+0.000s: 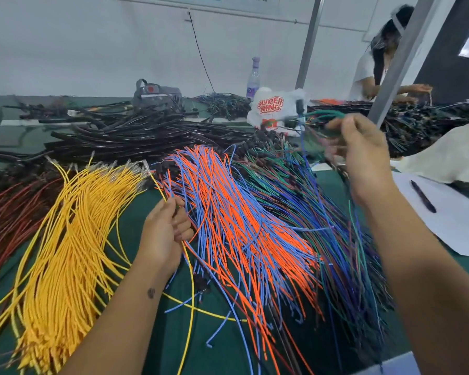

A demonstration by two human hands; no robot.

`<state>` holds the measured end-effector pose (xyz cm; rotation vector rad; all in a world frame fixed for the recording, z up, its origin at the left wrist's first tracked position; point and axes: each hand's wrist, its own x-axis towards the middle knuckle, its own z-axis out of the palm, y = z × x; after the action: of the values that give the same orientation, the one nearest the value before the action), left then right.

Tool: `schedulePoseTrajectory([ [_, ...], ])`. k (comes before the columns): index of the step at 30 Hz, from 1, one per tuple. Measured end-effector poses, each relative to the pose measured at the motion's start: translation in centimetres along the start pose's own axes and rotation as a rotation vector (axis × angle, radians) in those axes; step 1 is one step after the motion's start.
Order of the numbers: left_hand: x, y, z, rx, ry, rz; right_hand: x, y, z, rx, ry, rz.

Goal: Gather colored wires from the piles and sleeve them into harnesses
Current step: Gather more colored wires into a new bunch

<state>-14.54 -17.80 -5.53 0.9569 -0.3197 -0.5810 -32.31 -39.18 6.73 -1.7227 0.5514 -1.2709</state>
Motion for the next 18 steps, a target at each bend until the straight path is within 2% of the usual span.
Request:
schedulePoseTrajectory([
  [2,0.0,0.0,0.0,0.000,-0.001,0.002,-0.6,1.3,-0.1,-0.322,-0.158,0.024],
  [4,0.0,0.0,0.0,-0.008,-0.003,0.004,-1.4,3.3,-0.4,-0.680,-0.459,0.204],
  [5,0.0,0.0,0.0,-0.016,-0.004,0.004,-1.8,4.1,-0.5,-0.788,-0.570,0.293],
  [6,0.0,-0.1,0.1,-0.022,-0.003,0.004,-2.1,4.7,-0.6,-0.857,-0.613,0.340],
  [8,0.1,-0.1,0.1,-0.027,0.001,0.005,-2.5,5.3,-0.4,-0.885,-0.562,0.331],
  [11,0.0,0.0,0.2,-0.022,0.007,0.004,-3.1,5.8,0.5,-0.960,-0.493,0.180],
  [15,-0.1,0.0,0.2,-0.024,0.013,0.003,-3.3,6.4,1.9,-1.124,-0.553,0.115],
  [16,-0.1,0.0,0.1,-0.025,0.013,0.004,-3.2,6.1,2.3,-1.066,-0.537,0.088],
  [18,-0.1,0.0,0.1,-0.021,0.015,0.005,-2.6,5.1,2.9,-0.769,-0.366,0.039],
])
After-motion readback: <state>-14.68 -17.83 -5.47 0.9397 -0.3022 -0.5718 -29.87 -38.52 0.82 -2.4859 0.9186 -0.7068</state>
